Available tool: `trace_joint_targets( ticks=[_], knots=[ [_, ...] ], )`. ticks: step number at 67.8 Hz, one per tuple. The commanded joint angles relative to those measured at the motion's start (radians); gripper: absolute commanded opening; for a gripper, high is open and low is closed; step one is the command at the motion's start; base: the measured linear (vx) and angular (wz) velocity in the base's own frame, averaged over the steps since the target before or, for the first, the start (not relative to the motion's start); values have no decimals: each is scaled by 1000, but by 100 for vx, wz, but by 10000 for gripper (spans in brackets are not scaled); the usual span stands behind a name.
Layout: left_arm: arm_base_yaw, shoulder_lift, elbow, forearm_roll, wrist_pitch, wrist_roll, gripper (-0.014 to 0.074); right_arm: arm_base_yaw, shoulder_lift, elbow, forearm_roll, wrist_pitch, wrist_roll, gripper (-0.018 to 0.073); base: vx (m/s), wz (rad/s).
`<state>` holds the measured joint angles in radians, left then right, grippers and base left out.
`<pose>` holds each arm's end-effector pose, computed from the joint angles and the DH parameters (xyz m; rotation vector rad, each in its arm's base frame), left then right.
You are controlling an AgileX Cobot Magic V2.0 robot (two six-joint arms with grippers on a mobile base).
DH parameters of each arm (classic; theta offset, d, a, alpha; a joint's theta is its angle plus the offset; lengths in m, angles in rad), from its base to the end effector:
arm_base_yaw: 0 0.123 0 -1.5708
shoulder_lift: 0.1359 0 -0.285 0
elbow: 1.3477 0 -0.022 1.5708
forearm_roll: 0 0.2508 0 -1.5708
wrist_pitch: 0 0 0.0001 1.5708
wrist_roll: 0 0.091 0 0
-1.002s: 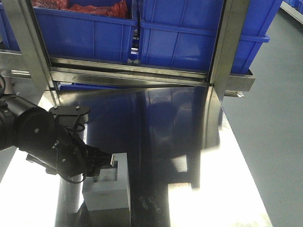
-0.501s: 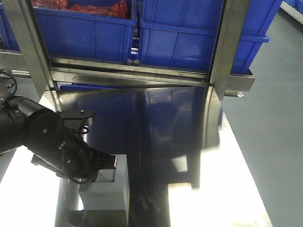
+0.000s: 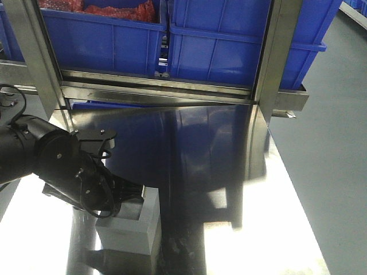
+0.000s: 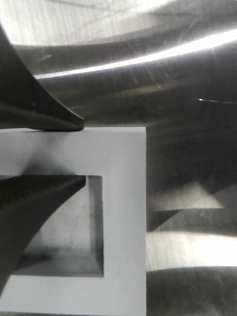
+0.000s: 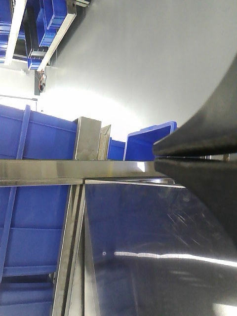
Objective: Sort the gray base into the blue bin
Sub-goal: 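Lower the left gripper onto the gray block's wall and close it, then lift the gray block off the table with the left gripper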
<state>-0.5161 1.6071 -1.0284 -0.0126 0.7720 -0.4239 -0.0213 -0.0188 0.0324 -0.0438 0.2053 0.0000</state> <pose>0.2673 -0.1526 0.2181 0.1210 2.8619 -0.2139 0.0556 -0.0020 0.1846 -0.0117 1.7026 -0.0555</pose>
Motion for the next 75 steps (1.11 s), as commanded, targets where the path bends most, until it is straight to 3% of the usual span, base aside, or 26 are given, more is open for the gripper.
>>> trace_joint_targets(
  ticks=[1,14,36,59,75],
  knots=[
    [-7,-52,-3,6,-56,-2,-3,-5,-8,4,-9,-80,-12,-5,0,0],
    [-10,-184,-3,1,-135,-2,-8,-5,-8,4,-9,-81,-12,-5,0,0],
    [-86,-428,39,92,-227,-4,-8,-5,-8,4,-9,-80,-12,-5,0,0],
    [-85,-824,418,126,-558,-1,-8,-5,-8,4,-9,-80,-12,-5,0,0],
    [-85,-1146,648,149,-655,0,-8,-5,-8,4,-9,-78,-12,-5,0,0]
  ],
)
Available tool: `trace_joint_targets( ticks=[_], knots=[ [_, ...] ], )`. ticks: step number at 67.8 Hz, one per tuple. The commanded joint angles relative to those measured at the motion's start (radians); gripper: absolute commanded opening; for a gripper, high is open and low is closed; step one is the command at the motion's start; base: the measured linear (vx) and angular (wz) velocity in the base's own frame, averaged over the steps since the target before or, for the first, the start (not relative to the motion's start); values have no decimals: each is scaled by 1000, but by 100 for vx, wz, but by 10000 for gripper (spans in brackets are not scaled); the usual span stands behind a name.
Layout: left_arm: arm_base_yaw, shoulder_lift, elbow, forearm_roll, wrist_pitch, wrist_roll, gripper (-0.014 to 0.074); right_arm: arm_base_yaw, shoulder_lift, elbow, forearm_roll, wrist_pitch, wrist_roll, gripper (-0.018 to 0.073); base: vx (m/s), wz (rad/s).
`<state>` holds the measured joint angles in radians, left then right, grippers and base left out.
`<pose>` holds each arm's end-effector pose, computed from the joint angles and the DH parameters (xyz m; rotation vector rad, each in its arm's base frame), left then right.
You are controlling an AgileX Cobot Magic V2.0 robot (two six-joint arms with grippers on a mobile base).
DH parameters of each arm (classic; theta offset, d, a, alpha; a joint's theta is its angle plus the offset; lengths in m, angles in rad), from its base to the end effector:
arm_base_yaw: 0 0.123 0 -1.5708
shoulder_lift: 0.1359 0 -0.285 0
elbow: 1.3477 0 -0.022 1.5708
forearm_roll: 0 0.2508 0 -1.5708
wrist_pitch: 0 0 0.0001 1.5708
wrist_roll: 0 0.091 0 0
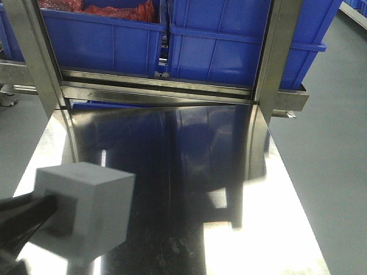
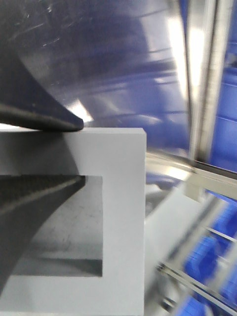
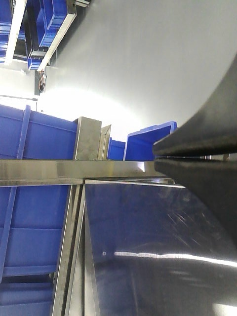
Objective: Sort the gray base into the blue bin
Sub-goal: 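Lift the gray block off the table with the left gripper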
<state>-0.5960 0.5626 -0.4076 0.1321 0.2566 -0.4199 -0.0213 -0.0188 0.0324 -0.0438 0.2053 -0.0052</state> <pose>0.1008 -0.0647 0.2823 0.2697 1.9150 -0.5692 0.0556 -0.0020 0.1846 -0.0161 1.7026 -0.0594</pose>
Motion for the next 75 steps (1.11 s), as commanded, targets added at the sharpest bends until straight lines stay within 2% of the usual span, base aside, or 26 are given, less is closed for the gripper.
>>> trace_joint_targets(
  ticks=[1,11,23,75],
  knots=[
    [-6,-122,36,5,-139,-4,-8,-5,-8,4,-9,-78,-7,-5,0,0],
    [-6,-317,105,6,-139,10,-7,-5,-8,4,-9,-78,-7,-5,0,0],
    [-6,-433,126,6,-133,13,-7,-5,-7,4,-9,-79,-7,-5,0,0],
    [-6,-431,126,-4,-132,13,-7,-5,-7,4,-9,-82,-7,-5,0,0]
  ],
)
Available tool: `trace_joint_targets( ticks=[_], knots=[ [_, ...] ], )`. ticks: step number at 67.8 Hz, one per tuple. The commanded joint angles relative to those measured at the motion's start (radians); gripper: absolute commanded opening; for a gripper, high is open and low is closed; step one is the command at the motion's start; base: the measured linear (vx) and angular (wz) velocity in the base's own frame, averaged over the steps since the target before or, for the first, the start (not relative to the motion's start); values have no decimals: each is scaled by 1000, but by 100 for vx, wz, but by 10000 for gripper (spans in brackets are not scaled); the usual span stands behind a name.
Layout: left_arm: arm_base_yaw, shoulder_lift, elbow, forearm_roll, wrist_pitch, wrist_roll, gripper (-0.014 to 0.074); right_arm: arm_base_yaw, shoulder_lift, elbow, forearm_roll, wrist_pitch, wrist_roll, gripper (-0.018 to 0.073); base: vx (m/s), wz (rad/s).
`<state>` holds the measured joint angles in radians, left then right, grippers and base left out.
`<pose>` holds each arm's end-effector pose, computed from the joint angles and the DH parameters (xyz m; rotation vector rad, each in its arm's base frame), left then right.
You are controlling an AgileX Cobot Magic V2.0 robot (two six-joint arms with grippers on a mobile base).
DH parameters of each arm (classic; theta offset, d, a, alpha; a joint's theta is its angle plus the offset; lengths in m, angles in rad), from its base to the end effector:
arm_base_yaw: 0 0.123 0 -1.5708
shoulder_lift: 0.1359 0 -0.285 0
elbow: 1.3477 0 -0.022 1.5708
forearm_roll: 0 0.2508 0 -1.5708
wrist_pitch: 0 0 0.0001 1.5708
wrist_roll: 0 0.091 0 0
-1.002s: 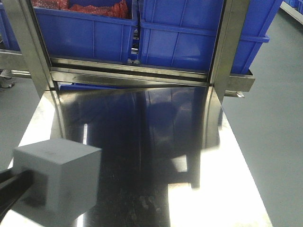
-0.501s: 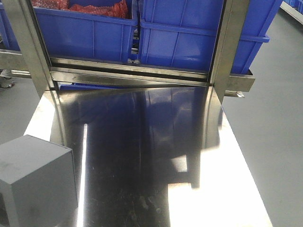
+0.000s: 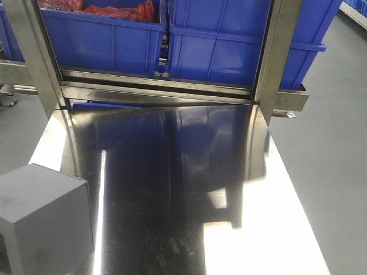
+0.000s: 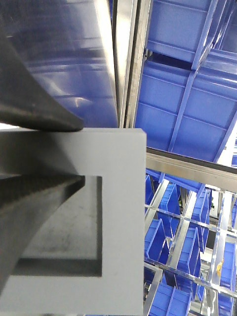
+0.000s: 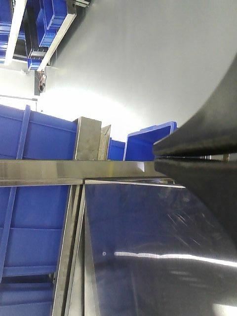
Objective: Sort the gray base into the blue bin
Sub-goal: 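Lift the gray block off the table with the left gripper, then drive the base away from the table, turning toward the shelf aisle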
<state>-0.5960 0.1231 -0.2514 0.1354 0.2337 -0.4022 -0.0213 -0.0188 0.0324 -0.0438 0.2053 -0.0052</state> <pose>0.0477 -0.0289 0.2695 0.2387 1.6074 -0.6481 0.0556 -0.0020 0.1846 -0.0161 1.7026 -0.0594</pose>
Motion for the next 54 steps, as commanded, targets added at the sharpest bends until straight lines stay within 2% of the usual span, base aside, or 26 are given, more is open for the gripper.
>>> trace_joint_targets(
  ticks=[1,29,54],
  knots=[
    [-6,8,-30,-7,-109,-4,-7,-5,-7,4,-9,-82,-7,-5,0,0],
    [-6,8,-30,-7,-109,-4,-7,-5,-7,4,-9,-82,-7,-5,-1,-8],
    [-6,8,-30,-7,-109,-4,-7,-5,-7,4,-9,-81,-7,-5,-5,-61]
  ],
)
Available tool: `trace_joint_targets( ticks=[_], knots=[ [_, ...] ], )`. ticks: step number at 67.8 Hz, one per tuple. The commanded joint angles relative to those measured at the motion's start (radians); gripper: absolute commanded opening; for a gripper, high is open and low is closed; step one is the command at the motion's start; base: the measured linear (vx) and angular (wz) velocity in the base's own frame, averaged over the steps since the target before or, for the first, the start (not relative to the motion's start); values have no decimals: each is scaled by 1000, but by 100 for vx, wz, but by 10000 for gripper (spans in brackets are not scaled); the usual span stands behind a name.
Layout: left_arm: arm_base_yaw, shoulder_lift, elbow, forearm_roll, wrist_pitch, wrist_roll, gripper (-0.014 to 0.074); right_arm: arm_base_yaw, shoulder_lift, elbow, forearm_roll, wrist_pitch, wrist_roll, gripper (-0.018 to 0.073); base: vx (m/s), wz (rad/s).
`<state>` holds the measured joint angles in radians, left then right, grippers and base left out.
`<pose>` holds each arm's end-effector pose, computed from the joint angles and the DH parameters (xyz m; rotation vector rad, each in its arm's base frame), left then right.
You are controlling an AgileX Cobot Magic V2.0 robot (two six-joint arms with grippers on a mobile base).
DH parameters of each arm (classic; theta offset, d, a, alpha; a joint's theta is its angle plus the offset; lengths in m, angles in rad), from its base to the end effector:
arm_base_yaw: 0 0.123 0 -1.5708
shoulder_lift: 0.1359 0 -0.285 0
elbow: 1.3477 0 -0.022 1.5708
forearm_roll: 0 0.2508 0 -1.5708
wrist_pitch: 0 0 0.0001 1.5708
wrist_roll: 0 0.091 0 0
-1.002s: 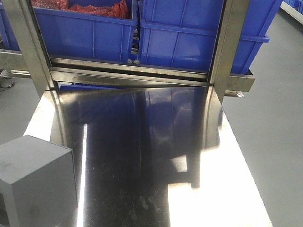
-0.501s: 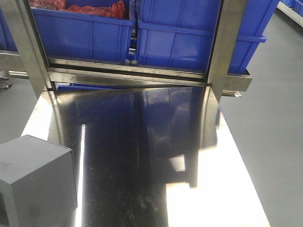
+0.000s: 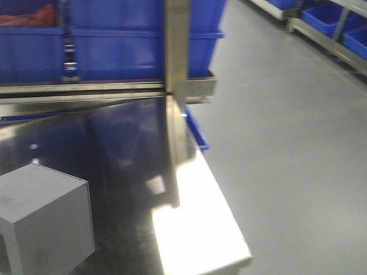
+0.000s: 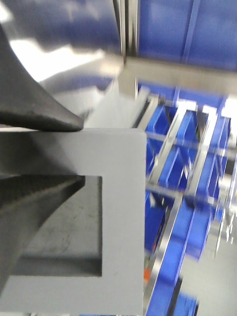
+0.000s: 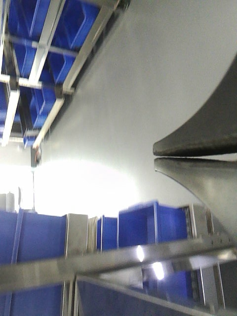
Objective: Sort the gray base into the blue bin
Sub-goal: 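Drive the base away from the table, turning toward the shelf aisle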
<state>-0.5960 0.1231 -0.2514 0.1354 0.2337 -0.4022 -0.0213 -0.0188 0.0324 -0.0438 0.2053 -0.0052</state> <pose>0.0477 -0.0289 0.2695 0.2387 1.6074 -0.6481 0.0556 -0.0020 0.1846 -0.0161 1.7026 -0.0594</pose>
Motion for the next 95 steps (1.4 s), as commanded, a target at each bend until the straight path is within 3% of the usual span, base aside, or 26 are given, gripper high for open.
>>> trace_joint_targets(
  ticks=[1,95],
  knots=[
    [-6,8,-30,-7,-109,-4,-7,-5,-7,4,-9,-80,-7,-5,-9,-73],
    [-6,8,-30,-7,-109,-4,-7,-5,-7,4,-9,-82,-7,-5,-7,-70]
  ],
)
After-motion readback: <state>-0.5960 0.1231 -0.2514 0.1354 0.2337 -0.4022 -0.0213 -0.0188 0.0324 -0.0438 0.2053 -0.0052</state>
